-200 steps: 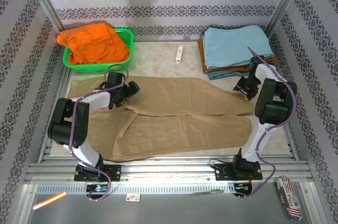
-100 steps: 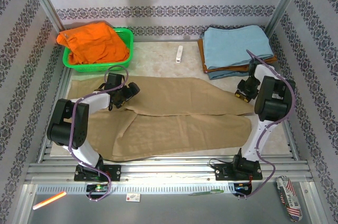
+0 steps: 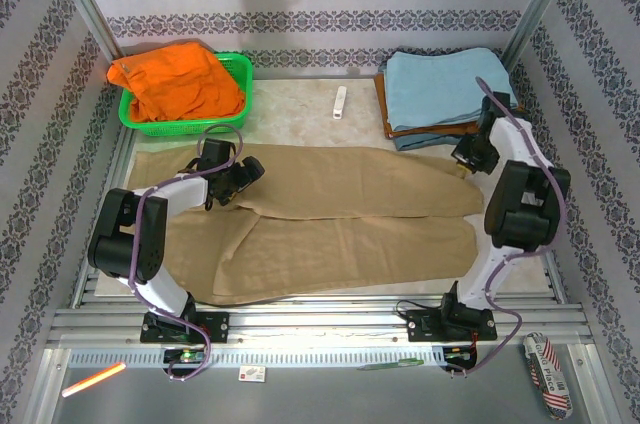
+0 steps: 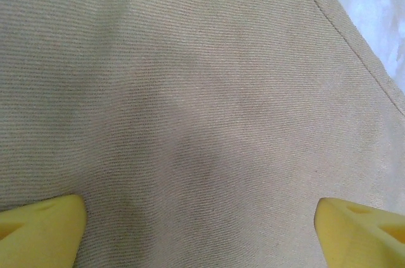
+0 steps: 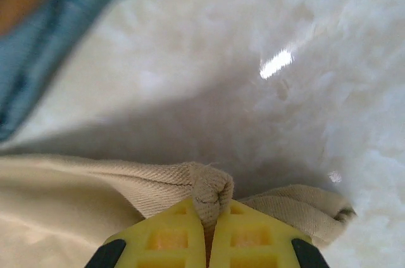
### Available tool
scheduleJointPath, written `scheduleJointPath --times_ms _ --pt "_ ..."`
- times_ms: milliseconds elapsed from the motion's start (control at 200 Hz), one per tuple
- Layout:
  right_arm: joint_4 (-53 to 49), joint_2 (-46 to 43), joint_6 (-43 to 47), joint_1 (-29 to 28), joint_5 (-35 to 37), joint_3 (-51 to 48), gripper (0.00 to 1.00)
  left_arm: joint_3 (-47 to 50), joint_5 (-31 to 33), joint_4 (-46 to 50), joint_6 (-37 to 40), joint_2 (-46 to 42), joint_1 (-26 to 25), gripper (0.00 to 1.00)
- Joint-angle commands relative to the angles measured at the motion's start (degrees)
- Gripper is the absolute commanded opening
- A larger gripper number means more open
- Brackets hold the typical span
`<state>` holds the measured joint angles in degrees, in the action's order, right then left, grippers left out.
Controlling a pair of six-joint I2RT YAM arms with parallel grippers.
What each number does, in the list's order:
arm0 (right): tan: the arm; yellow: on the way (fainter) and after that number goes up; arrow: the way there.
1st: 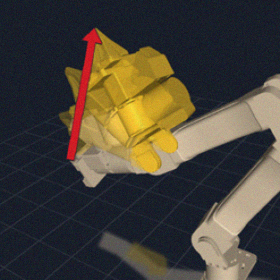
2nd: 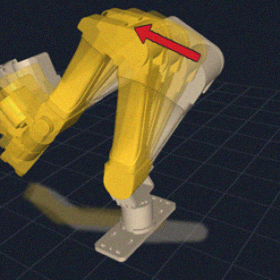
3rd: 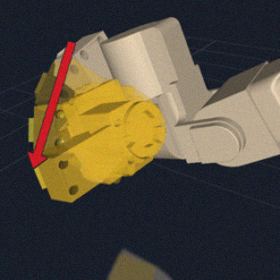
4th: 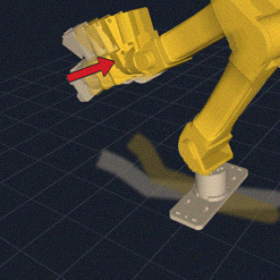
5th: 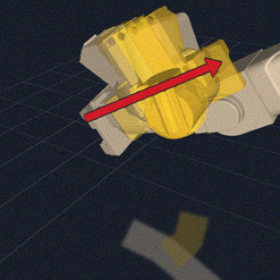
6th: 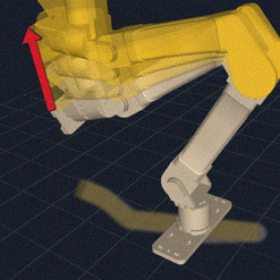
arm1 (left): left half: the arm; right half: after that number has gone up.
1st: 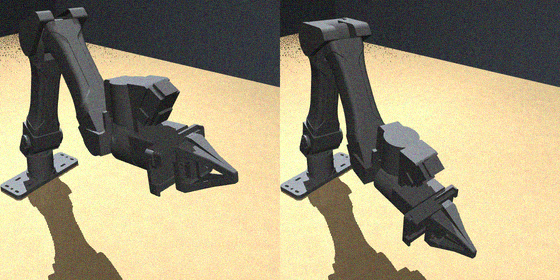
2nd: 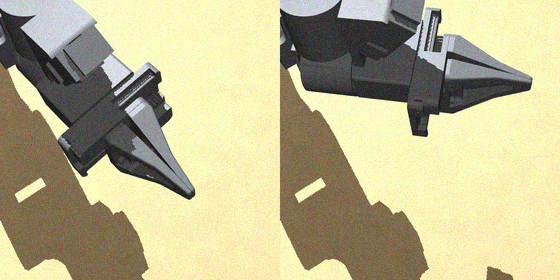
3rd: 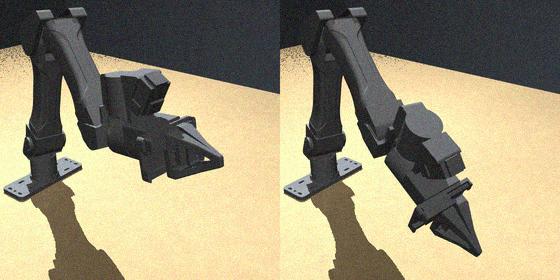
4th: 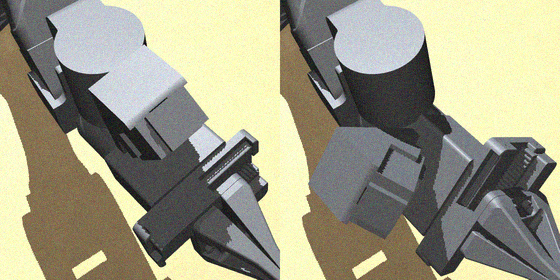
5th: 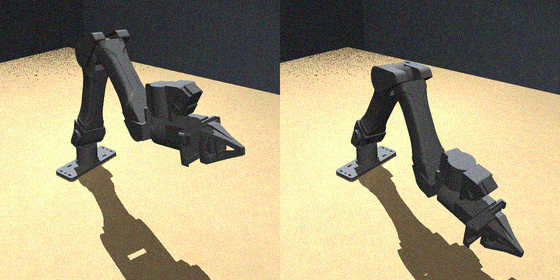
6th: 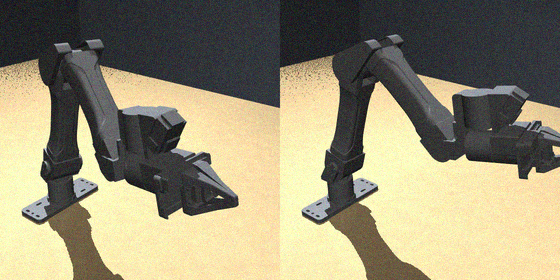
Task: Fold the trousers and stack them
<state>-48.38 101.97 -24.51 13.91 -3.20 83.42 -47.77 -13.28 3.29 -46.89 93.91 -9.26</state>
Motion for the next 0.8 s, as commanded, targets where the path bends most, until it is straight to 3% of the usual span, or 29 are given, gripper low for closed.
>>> scheduleJointPath --times_ms 0,185,490,530,590,689,794 --pt "0.33 -3.43 -1.34 -0.73 1.98 3.18 0.00 0.88 0.39 1.61 1.09 -2.13 0.22 0.93" --pt "-0.53 0.97 -1.78 -0.62 1.85 10.65 0.00 0.92 1.39 1.87 1.32 -2.86 0.25 0.93" --pt "-4.73 16.60 -3.05 0.49 3.12 26.02 0.00 -1.92 3.27 0.58 2.81 -0.34 0.36 0.95" --pt "-5.48 17.94 -3.32 0.72 3.01 27.93 0.10 -3.07 3.69 0.95 3.13 0.78 0.41 0.95" --pt "-7.33 19.19 -4.12 0.79 2.70 30.54 0.40 -4.69 4.16 0.98 3.74 2.58 0.62 0.95" --pt "-6.78 16.19 -3.47 -0.53 1.16 28.51 0.45 -6.40 5.13 0.39 3.57 4.92 1.62 0.96" --pt "-2.03 6.80 -3.90 -4.28 0.58 16.98 0.53 -8.02 4.23 -0.83 2.80 7.22 2.67 0.96"
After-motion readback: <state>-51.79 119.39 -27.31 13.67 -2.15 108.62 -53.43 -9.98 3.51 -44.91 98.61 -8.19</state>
